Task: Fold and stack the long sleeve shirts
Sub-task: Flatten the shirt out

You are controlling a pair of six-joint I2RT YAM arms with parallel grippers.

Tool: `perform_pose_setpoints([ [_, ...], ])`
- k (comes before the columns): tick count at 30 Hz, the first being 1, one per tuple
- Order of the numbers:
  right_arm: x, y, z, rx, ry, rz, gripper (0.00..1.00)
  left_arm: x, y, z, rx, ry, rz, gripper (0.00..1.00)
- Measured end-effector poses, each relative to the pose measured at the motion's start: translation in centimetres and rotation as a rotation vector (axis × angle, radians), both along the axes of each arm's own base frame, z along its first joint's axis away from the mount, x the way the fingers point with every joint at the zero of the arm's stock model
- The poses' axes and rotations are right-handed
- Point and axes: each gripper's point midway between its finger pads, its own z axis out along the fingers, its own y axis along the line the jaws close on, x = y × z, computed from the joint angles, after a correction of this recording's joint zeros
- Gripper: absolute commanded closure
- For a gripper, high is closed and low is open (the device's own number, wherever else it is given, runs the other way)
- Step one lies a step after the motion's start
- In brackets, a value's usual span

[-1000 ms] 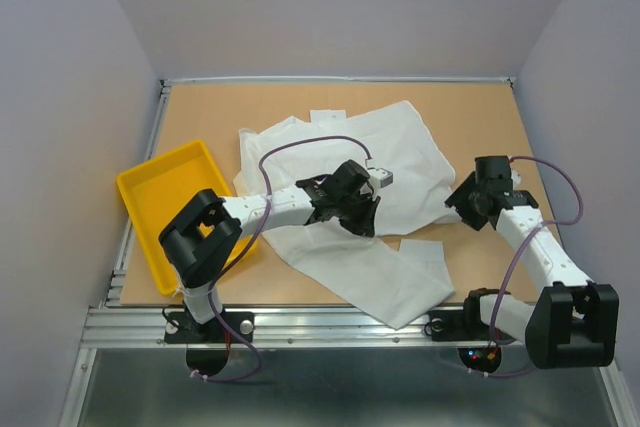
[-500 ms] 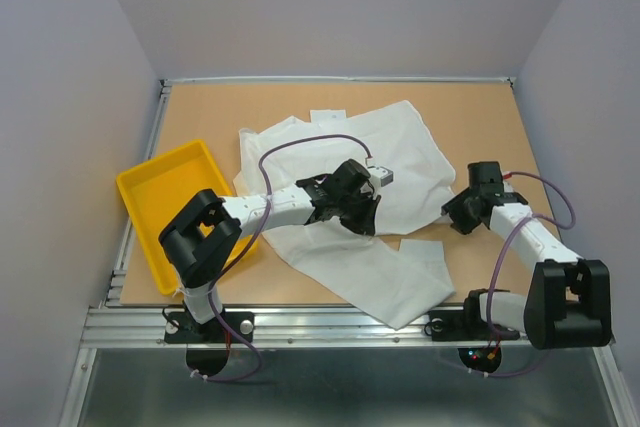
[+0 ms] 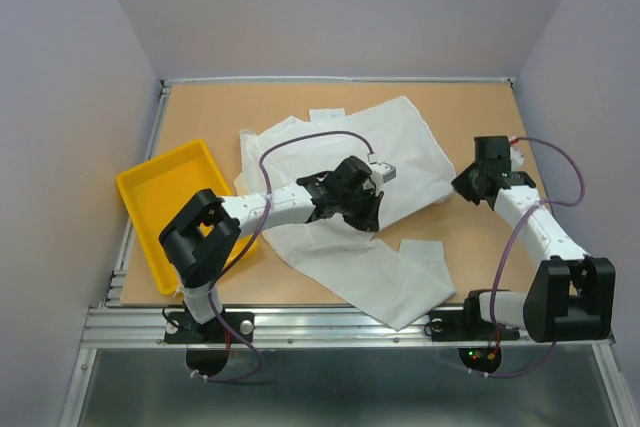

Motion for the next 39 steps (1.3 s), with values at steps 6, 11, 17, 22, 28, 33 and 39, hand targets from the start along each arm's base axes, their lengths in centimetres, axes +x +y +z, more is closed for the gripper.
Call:
perform_pose_setpoints([
  [6,3.1,-0.6,10.3,-0.117,-0.273,0.109,0.99,1.1,-2.4,3.2,-0.119,-0.049,-0.011,1.00],
  [11,-0.1,-1.9,8.3,-0.183,-0.256,0.083,0.99,-1.0,-3.3,3.4,-0.135,-0.024,-0.067,1.00],
  [17,-3.9,-2.9,2.2,-0.206,-0.061,0.052,0.99,-4.7,-3.9,1.9,-0.093,0.033,-0.151,1.00],
  [22,1.7,-2.3,4.6,-0.203,-0.022,0.108,0.99,-0.2,-2.7,2.6,-0.083,0.003,-0.016,1.00],
  [28,15.6,2.1,14.1,-0.147,-0.259,0.343,0.99,9.4,0.2,7.5,-0.146,-0.135,0.243,1.00],
  [33,18.0,5.0,22.5,-0.207,-0.492,0.510,0.99,8.9,1.0,10.8,-0.201,-0.181,0.259,1.00],
  [39,14.0,4.3,21.7,-0.295,-0.491,0.543,0.99,6.2,0.3,9.1,-0.205,-0.124,0.204,1.00],
])
